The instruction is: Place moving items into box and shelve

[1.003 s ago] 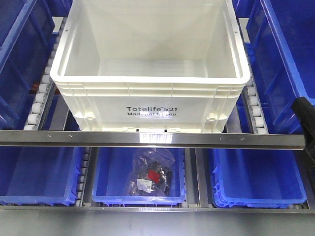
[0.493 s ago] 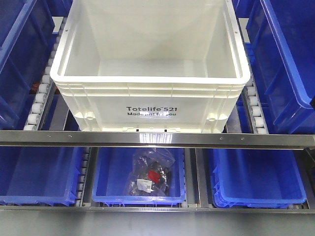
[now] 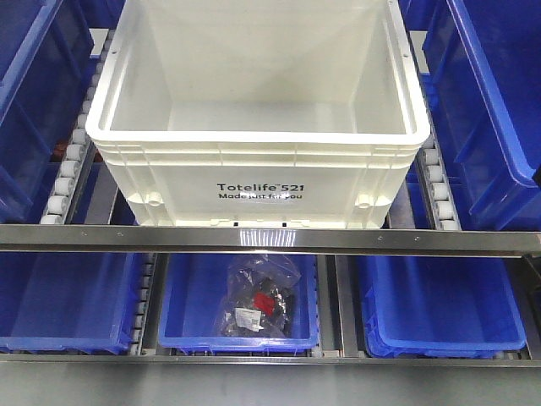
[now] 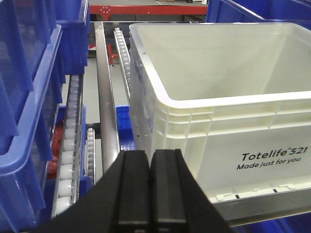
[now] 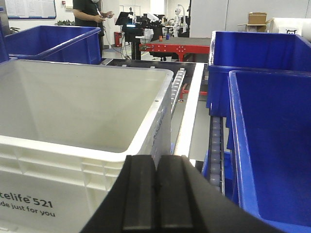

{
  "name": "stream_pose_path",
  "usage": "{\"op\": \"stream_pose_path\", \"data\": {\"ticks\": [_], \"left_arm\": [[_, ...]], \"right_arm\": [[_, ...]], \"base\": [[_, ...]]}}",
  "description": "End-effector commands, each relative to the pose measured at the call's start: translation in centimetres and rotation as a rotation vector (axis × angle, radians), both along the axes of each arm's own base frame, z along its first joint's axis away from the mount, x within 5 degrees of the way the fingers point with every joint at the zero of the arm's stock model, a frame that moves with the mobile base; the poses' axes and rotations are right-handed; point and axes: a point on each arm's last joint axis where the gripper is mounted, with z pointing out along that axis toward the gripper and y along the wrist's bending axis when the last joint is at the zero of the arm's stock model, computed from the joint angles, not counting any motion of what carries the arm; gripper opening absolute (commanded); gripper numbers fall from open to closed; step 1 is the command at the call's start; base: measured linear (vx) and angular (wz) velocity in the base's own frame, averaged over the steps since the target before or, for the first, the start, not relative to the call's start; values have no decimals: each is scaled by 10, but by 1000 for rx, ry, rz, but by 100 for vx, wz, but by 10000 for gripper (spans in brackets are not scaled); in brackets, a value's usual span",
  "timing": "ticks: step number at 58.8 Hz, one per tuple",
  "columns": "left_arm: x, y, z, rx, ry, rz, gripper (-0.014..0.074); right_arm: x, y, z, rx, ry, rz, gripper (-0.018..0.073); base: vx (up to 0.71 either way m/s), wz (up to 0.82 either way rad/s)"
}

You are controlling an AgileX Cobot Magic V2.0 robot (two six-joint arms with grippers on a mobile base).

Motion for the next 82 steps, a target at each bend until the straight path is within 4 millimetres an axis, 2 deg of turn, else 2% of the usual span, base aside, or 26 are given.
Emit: {"op": "stream_pose_path", "data": {"ticks": [1,11,16,75,82], "left_arm": [[-6,1,-3,-7,-73,-5,-24],[-25,3,-58,-38,-157,-17,-24],[-31,5,-73,-58,-205,-19,-22],[-30,5,-73,-33,-164,-14,-22],[-30,5,-73,-33,-164,-14,-22]], "right_arm": [[0,0,18,20,-112,-5,-16],[0,0,18,20,-112,-5,-16],[0,0,18,20,-112,-5,-16],[0,0,18,20,-112,-5,-15],[-7,-2,2,153,-69,-1,-15]], "base": [[0,0],[0,0],[0,0],[0,0],[0,0]]}}
